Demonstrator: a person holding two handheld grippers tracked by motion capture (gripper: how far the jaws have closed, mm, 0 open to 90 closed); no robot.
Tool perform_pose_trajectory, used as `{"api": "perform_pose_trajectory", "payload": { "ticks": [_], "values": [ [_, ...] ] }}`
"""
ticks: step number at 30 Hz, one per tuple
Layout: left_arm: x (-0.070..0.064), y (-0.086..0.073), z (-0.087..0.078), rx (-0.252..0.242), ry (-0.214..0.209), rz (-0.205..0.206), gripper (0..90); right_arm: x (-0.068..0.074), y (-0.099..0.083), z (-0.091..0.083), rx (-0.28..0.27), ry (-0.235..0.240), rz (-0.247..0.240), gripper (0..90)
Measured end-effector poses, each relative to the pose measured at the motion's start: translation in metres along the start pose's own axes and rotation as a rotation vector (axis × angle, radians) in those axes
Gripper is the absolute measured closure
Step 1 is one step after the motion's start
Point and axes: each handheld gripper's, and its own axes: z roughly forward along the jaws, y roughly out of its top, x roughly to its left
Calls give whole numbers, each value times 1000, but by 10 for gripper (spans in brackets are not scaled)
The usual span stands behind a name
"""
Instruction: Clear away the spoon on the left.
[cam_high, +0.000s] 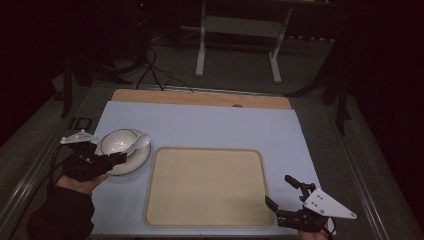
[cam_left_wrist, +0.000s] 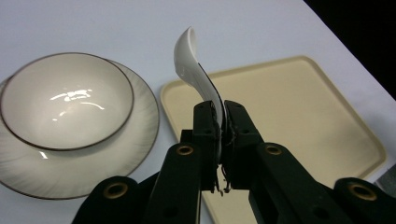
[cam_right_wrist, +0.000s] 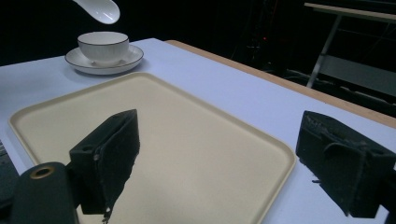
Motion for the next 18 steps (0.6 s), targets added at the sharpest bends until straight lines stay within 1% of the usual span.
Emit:
{"api": "perform_pose_trajectory", "payload": {
  "ticks": [1,2,4,5,7,8,9,10,12,15,16,18],
  "values": [
    [-2,0,1,-2,9,4,851,0,0,0,-1,-1,-3,137],
    [-4,-1,2,-3,1,2,851,1,0,0,-1,-2,-4,137],
    [-9,-1,4,-3,8,12,851,1,0,0,-3,-6,-6,137],
    [-12,-1,5,-4,1,12,851,1,0,0,-2,-6,-6,137],
    [-16,-2,8,-6,2,20,851,1,0,0,-3,-7,-6,137],
    [-16,-2,8,-6,2,20,851,1,0,0,-3,-7,-6,137],
    [-22,-3,12,-6,-10,19,851,0,0,0,-3,-7,-5,137],
    [-24,-3,14,-1,-12,24,851,1,0,0,-4,-7,-6,137],
    [-26,-4,15,-1,-12,24,851,1,0,0,-3,-7,-6,137],
    [-32,-8,20,2,-12,25,851,1,0,-1,-4,-5,-3,137],
    [-32,-8,20,2,-12,25,851,0,0,-1,-3,-5,-3,136],
    [-35,-12,24,4,-25,15,851,0,0,-1,-4,-3,-3,136]
  ]
}}
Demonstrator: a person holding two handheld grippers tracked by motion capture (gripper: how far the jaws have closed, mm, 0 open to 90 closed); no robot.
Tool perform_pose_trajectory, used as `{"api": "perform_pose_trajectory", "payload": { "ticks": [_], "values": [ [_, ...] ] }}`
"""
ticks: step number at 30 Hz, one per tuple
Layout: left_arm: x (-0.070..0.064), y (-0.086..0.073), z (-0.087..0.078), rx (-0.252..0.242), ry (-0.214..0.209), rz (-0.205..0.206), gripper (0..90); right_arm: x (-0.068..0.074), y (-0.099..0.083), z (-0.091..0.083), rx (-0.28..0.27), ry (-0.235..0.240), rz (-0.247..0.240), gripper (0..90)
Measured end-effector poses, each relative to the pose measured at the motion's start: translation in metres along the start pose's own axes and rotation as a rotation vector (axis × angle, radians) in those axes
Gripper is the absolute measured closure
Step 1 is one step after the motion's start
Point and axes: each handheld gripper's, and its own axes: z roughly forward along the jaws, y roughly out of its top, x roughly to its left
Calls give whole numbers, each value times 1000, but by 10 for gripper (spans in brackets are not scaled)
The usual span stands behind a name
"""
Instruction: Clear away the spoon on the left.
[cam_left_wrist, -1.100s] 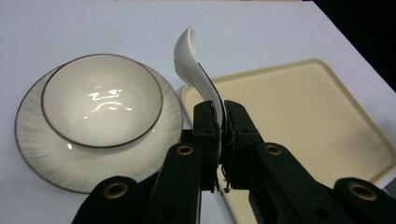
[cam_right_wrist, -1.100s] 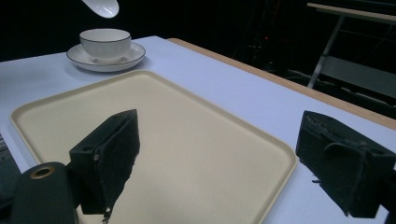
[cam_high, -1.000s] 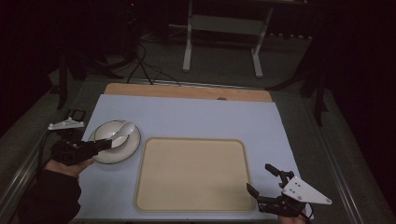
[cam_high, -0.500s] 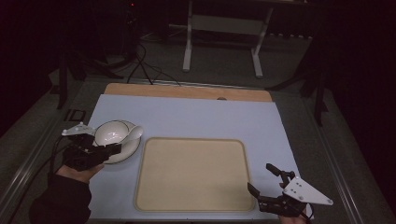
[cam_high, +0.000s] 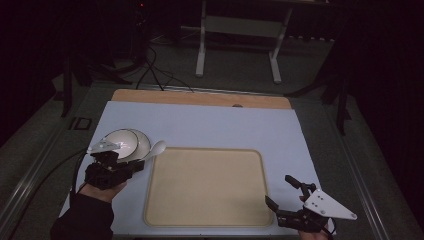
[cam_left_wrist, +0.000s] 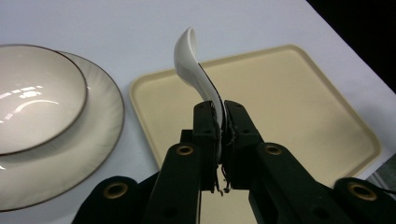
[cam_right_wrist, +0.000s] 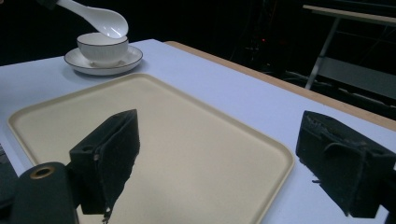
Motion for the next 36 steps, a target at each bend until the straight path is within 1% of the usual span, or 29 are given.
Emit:
{"api": "perform_pose_trajectory", "payload": {
  "ticks": [2,5,6,7,8,9,11,13,14,16,17,18,19,20,21,23,25,27,30,31,32,33,35,36],
  "values": [
    [-1,-2,1,-4,3,-2,851,0,0,0,0,1,1,137],
    [-4,-6,6,-4,-7,-9,851,0,0,0,-1,1,-2,136],
    [-8,-7,9,3,-4,2,851,0,0,0,0,1,-1,137],
    [-8,-7,9,3,-4,2,851,0,0,0,0,2,-1,137],
    [-11,-9,11,2,-12,5,850,0,0,0,-1,2,-2,137],
    [-13,-10,12,-1,-7,8,851,0,0,0,0,2,-1,137],
    [-14,-11,12,-11,-27,-3,850,0,0,0,1,2,-1,137],
    [-15,-11,13,-11,-25,1,850,0,0,1,1,2,0,137],
    [-19,-12,16,-4,-18,9,850,0,0,1,1,2,0,137],
    [-20,-13,17,-10,-21,2,850,0,0,1,2,2,1,137],
    [-23,-14,19,-1,-10,15,850,0,0,0,1,2,0,137],
    [-24,-15,20,-3,-11,17,850,0,0,0,1,2,0,137],
    [-25,-16,21,-5,-25,8,851,0,0,0,1,2,-1,137],
    [-26,-17,23,0,-28,11,850,0,0,0,0,2,0,137],
    [-28,-18,24,-3,-27,9,850,0,0,0,0,2,1,137],
    [-29,-20,26,-8,-43,-3,850,0,0,1,1,0,2,137],
    [-33,-22,28,-21,-38,-9,850,0,0,1,1,-3,1,137],
    [-37,-24,31,-24,-43,-10,850,0,0,1,3,-2,0,137],
    [-42,-27,36,-35,-37,-13,851,0,0,1,2,0,-2,137],
    [-43,-28,37,-45,-33,-21,850,0,0,1,1,-1,-2,137],
    [-45,-29,38,-45,-25,-17,851,0,0,1,0,-2,-3,137],
    [-47,-30,39,-55,-16,-19,850,0,0,1,-1,-2,-2,137],
    [-49,-33,40,-62,-23,-24,850,0,0,1,0,-3,0,137],
    [-50,-35,40,-76,-21,-33,850,0,0,1,0,-2,1,136]
  ]
}}
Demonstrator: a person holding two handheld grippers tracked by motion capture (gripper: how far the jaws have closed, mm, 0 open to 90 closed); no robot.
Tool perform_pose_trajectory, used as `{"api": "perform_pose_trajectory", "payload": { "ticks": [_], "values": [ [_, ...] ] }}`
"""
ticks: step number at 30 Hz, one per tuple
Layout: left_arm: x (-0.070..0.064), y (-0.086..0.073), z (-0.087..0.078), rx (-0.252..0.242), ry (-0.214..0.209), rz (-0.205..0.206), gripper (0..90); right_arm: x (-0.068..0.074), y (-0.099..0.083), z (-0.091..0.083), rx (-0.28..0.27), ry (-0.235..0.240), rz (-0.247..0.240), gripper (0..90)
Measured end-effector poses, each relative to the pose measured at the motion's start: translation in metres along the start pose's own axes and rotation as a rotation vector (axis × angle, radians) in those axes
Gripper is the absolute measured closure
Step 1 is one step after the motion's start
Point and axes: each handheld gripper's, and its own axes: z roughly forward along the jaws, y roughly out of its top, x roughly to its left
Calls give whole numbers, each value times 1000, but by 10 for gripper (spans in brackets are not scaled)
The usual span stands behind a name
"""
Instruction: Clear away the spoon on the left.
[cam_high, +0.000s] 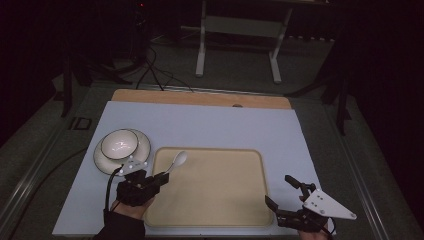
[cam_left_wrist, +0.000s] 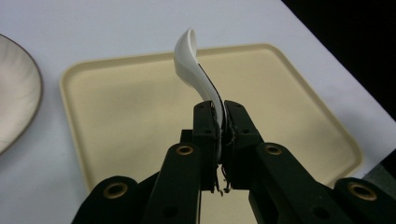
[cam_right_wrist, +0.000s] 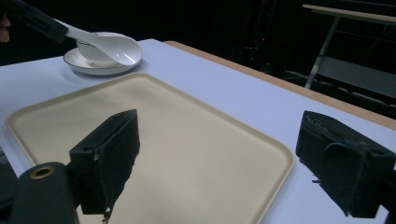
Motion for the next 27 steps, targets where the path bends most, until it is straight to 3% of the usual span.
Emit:
{"api": "perform_pose_trajectory", "payload": {
  "ticks": [6,8,12,14,15,27],
  "values": [
    [-5,-9,0,-26,33,-1,850,2,0,0,2,5,-1,137],
    [-7,-12,2,-35,64,11,850,2,0,1,3,6,-3,137],
    [-8,-22,7,-64,88,-8,850,4,1,3,9,8,-9,136],
    [-8,-24,9,-62,86,-11,850,5,1,3,10,8,-10,136],
    [-9,-27,13,-58,112,-1,850,5,0,3,10,8,-10,136],
    [-11,-45,34,-79,188,-41,849,4,0,3,8,6,-2,137]
  ]
}}
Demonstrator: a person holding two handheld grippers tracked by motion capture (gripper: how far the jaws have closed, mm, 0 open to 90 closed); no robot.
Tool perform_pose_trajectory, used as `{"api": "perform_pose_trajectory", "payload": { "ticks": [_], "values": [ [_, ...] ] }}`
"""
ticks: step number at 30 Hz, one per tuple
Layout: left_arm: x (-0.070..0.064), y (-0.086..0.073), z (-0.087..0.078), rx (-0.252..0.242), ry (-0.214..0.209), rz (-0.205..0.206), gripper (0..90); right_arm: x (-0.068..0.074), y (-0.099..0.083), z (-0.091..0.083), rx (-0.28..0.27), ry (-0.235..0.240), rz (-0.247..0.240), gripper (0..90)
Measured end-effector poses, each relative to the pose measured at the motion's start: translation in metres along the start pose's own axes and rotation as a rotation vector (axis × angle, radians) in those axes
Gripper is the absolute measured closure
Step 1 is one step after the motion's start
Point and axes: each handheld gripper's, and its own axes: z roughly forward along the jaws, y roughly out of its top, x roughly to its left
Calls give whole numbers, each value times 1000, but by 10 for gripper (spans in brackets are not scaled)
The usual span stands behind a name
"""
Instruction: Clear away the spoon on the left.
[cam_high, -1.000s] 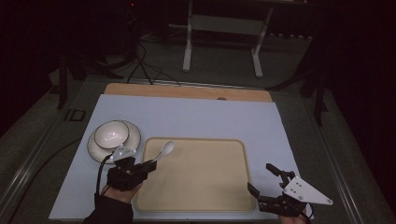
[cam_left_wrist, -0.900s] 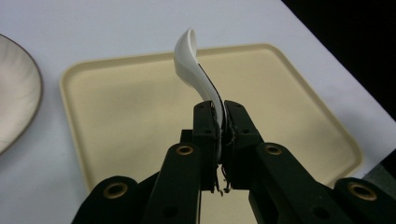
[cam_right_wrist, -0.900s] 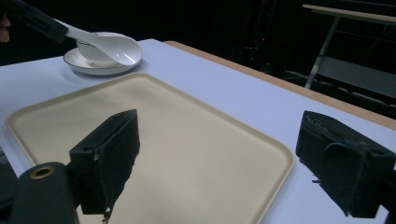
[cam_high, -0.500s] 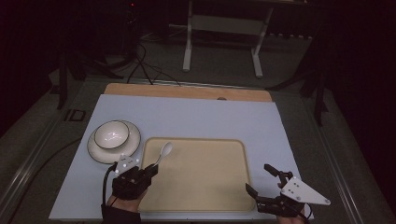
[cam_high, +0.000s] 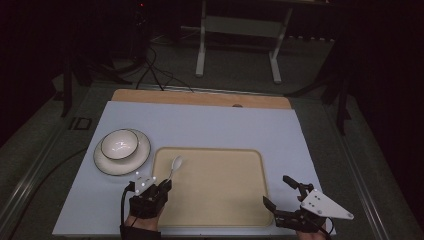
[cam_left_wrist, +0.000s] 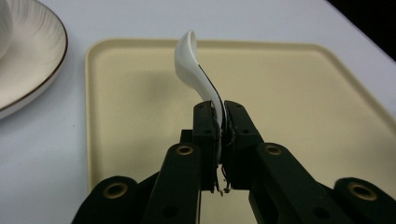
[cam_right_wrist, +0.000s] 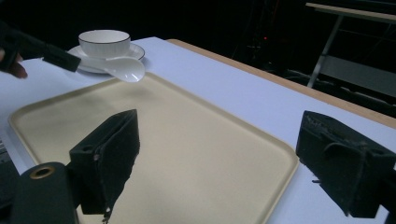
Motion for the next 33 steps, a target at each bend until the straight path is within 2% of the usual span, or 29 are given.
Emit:
{"api": "perform_pose_trajectory", "payload": {
  "ticks": [1,3,8,11,12,13,15,17,21,25,33],
  "values": [
    [0,-2,2,-4,1,-9,850,0,0,0,0,0,1,136],
    [-1,-5,5,1,30,4,849,0,0,0,1,1,0,137],
    [1,-11,13,8,40,-15,849,0,0,0,1,2,0,136],
    [1,-13,16,10,63,-11,848,0,0,0,1,1,1,136],
    [3,-16,19,23,62,-25,848,0,0,0,0,2,1,136],
    [3,-17,21,29,72,-17,848,0,0,0,0,2,0,137],
    [4,-20,23,34,60,-34,848,0,0,0,1,1,1,136],
    [4,-21,25,46,72,-26,847,-1,0,0,1,1,1,137],
    [5,-22,28,77,58,-31,837,0,0,0,2,2,0,136],
    [5,-26,34,107,58,-35,785,0,0,0,3,2,1,136],
    [8,-29,43,158,71,-30,740,-1,0,0,4,4,1,136]
  ]
}}
